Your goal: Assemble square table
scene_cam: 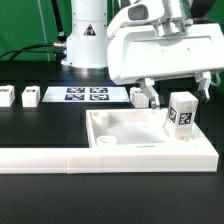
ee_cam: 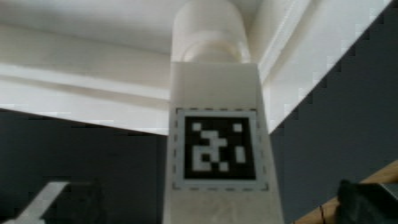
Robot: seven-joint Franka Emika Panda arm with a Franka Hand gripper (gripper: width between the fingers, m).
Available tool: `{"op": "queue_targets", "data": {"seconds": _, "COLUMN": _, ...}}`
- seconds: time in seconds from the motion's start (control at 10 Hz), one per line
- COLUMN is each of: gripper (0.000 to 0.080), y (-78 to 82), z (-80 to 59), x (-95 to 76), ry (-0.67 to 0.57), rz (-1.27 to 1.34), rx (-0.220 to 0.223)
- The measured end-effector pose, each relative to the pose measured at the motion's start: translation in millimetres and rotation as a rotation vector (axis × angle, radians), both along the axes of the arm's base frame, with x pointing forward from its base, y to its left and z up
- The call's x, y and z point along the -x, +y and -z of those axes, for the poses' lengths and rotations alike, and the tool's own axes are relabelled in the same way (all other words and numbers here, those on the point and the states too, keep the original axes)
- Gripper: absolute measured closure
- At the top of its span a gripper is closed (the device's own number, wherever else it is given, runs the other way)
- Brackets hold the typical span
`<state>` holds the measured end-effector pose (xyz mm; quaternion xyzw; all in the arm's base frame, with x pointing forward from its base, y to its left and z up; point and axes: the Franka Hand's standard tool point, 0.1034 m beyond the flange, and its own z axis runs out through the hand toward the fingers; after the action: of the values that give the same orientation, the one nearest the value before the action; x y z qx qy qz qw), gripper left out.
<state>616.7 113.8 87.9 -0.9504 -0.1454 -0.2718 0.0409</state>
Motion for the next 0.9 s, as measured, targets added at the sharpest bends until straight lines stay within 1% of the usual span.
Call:
{"op": "queue_targets", "data": {"seconds": 0.2, "gripper": 0.0151, "y": -2.2, "z": -9.5, "x": -4.1, "ry": -0.007, "rz": 0.002, "rx": 0.000}}
{"op": "queue_targets", "data": {"seconds": 0.4, "gripper": 0.0151, "y": -1.7, "z": -18.7, "x": -12.2, "ry": -0.007, "rz": -0.001, "rx": -0.002}}
{"op": "queue_targets", "data": {"seconds": 0.6, "gripper": 0.0151, "y": -3.3, "z": -12.0, "x": -10.1, "ry": 0.024, "rz": -0.003, "rx": -0.002}}
{"op": "queue_targets", "data": {"seconds": 0.7, "gripper": 0.0151, "y": -5.9, "z": -10.2, "x": -12.9, "ry": 0.022, "rz": 0.002, "rx": -0.001}}
{"op": "queue_targets", "data": {"seconds": 0.8, "gripper": 0.0151, "y": -7.4, "z": -5.4, "x": -13.6, "ry": 0.028, "rz": 0.005, "rx": -0.002}}
{"op": "queue_targets", "data": {"seconds": 0.9, "gripper": 0.0151, "y": -1.6, "z": 1.7, "x": -8.8, "ry": 0.128, "rz": 0.000, "rx": -0.014}}
